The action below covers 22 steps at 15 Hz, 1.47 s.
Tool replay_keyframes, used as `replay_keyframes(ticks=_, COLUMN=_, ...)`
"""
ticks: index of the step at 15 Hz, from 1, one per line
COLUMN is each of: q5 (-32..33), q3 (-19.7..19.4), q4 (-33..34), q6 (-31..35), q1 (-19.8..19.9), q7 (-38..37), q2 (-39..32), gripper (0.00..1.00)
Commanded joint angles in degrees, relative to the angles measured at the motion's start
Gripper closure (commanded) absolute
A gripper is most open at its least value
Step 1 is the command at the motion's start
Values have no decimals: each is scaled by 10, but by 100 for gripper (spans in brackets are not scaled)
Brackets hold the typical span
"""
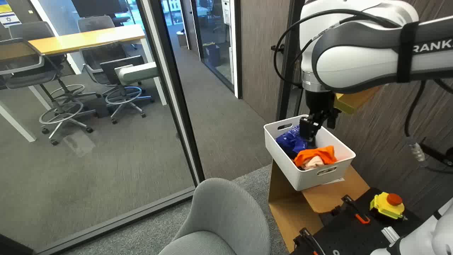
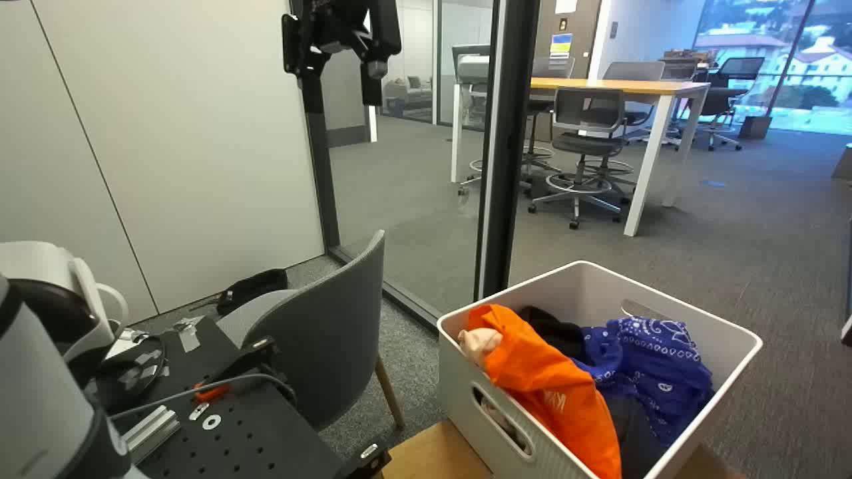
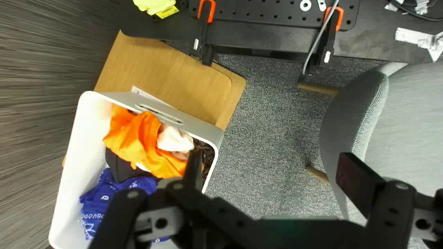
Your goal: Pick up the blue cloth from the box and put it on the chair's headrest
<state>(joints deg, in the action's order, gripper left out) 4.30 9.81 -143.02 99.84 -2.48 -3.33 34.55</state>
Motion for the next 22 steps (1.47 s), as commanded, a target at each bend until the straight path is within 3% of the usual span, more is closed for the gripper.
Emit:
replay_keyframes(ticks=1, q5=5, q3=-10, q4=3, q6=-1, q1=-12, q7=-6, q2=-2, gripper=0)
replay_keyframes(ticks=9, q5=10, q3=-17, q4=-1, q6=17, q1=-8, q7=-3, q2=3, gripper=0)
replay_keyframes(ticks=17, q5=48, q3=-102, q4=-40, q6=158, q1=28, q7=47, q2=-21, gripper=0)
replay_keyframes(ticks=22, q5=39, q3=-161, q4=-54, q6=275, q1=60, q7=91, q2=-86, gripper=0)
